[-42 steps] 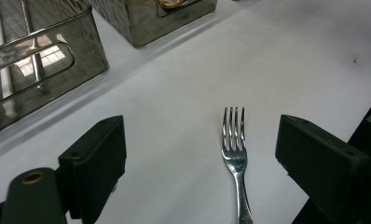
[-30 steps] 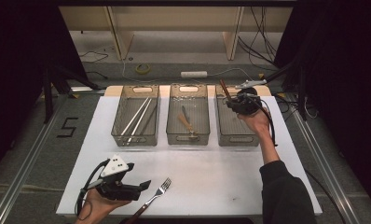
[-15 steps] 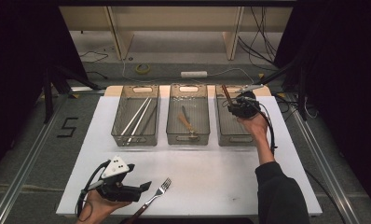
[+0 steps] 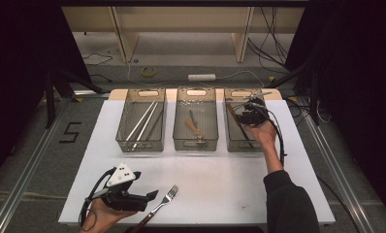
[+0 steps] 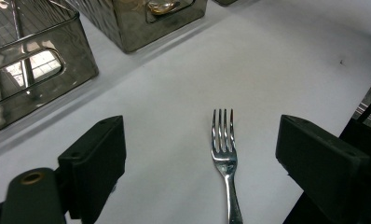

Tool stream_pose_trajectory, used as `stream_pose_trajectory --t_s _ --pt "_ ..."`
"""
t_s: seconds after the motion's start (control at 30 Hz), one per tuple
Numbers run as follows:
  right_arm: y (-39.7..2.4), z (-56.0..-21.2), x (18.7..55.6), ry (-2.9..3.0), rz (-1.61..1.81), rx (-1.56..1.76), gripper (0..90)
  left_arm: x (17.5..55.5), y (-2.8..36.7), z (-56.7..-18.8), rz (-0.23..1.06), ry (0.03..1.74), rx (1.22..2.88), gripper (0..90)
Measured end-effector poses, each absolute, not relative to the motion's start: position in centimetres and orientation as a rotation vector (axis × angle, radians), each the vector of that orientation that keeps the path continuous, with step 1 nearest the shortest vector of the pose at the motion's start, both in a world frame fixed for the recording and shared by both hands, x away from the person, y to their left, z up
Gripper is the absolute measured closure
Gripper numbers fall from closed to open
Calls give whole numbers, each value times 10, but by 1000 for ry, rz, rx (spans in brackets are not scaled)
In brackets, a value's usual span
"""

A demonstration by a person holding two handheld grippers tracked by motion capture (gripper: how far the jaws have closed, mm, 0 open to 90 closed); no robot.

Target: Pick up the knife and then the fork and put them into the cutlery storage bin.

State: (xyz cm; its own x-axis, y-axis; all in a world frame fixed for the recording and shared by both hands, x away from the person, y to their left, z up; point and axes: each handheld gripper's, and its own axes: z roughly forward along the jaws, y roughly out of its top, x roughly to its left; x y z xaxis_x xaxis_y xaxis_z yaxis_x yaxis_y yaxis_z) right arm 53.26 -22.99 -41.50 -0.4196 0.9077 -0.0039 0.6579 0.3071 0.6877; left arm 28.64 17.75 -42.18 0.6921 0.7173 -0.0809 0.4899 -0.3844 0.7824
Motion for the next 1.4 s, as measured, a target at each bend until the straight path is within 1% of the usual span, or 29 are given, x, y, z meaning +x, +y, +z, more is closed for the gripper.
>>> stream_pose_trajectory --t_s 0.07,0.13,0.2,0.23,0.4,0.5,0.73,1.13,1.3,1.4 --pt "-229 -412 532 2178 867 1393 582 286 177 -422 341 926 2062 156" --pt "-230 -409 530 2182 887 1385 554 286 177 -422 340 926 2064 156" --pt "-229 -406 527 2186 893 1371 496 286 177 -422 338 926 2066 156" --pt "-229 -404 525 2198 902 1362 484 286 177 -422 338 927 2066 156" --pt "-228 -393 506 2228 987 1302 373 287 176 -422 333 930 2085 156" --pt "-227 -389 491 2250 1065 1273 344 286 176 -421 344 927 2091 157" --pt "-224 -390 451 2284 1160 1169 318 286 173 -419 354 942 2137 157" --pt "-234 -397 394 2266 1295 1102 296 289 171 -424 306 968 2247 158" --pt "-233 -402 375 2284 1314 1072 289 289 169 -425 290 986 2286 175" --pt "-231 -406 368 2301 1320 1059 284 289 167 -425 283 980 2341 198"
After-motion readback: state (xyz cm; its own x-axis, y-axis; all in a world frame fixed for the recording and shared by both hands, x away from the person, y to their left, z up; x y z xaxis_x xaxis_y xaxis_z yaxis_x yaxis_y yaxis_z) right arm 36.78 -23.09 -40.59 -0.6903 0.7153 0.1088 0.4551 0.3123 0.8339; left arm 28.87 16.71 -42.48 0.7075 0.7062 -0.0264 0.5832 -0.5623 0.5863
